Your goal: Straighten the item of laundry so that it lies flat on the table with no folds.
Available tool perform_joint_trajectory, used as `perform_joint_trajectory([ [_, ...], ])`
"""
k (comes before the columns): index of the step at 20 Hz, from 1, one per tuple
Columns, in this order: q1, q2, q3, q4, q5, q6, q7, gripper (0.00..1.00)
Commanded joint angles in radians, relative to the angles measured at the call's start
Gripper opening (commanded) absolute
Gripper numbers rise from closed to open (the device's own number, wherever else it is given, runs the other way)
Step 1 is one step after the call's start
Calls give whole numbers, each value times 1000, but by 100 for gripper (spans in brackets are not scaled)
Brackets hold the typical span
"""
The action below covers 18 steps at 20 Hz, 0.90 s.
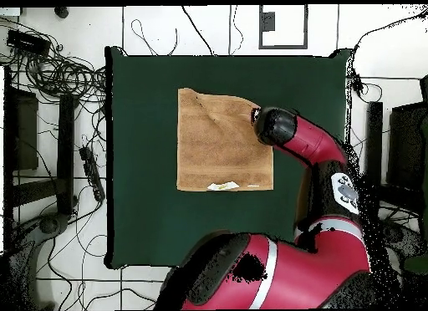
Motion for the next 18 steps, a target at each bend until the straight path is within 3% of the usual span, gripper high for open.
perform_joint_trajectory([
  [1, 0, 46, 113, 159, 49, -87, 290, 100],
  [2, 0, 47, 114, 161, 48, -102, 290, 100],
  [3, -14, 43, 135, 176, 43, -139, 283, 0],
  [18, -9, 52, 136, 158, 66, -104, 265, 0],
])
